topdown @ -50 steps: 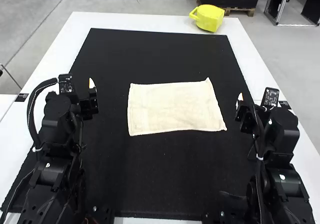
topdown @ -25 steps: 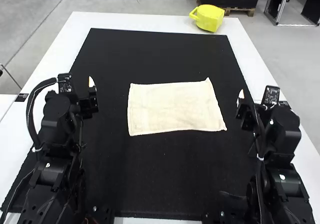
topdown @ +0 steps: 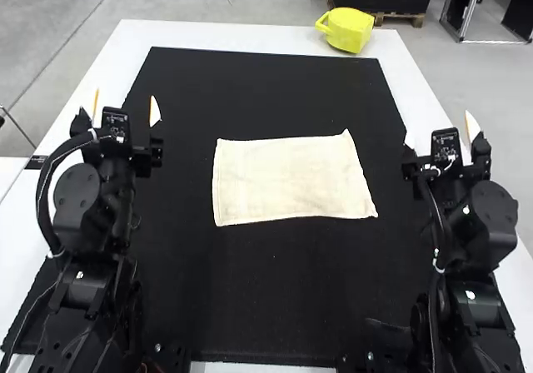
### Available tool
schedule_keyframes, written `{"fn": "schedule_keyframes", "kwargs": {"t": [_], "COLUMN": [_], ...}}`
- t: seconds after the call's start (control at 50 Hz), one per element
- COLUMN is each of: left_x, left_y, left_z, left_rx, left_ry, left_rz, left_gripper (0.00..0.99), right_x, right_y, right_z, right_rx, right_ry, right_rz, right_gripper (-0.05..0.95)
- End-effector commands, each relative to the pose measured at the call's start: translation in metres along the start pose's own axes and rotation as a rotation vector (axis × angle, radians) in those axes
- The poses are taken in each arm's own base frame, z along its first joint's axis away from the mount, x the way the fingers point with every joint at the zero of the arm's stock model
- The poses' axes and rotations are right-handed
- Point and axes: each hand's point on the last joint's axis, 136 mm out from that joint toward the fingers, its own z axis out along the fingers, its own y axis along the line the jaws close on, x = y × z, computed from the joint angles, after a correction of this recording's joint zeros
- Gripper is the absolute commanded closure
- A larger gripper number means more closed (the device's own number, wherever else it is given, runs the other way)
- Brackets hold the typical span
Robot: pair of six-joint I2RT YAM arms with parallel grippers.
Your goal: Fold the towel.
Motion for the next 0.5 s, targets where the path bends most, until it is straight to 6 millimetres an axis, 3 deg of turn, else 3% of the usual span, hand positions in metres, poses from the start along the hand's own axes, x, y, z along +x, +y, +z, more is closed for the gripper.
{"fn": "schedule_keyframes", "kwargs": {"t": [0.0,0.16,0.3,0.4,0.48], "left_x": [-0.014,-0.049,-0.071,-0.067,-0.047], "left_y": [-0.009,-0.002,0.005,-0.003,-0.014], "left_z": [-0.001,0.001,0.014,0.036,0.057], "left_rx": [0.058,0.076,0.086,0.125,0.159], "left_ry": [-0.061,-0.096,-0.057,0.039,0.155], "left_rz": [0.041,0.035,0.005,-0.068,-0.103], "left_gripper": [0.046,0.044,0.044,0.044,0.044], "right_x": [-0.017,-0.049,-0.064,-0.066,-0.059], "right_y": [0.000,-0.010,-0.022,-0.028,-0.032], "right_z": [0.000,0.010,0.043,0.075,0.099], "right_rx": [-0.030,-0.075,-0.076,-0.080,-0.068], "right_ry": [-0.046,-0.022,0.069,0.176,0.258], "right_rz": [0.069,0.209,0.292,0.371,0.434], "right_gripper": [0.00,0.00,0.00,0.00,0.00]}}
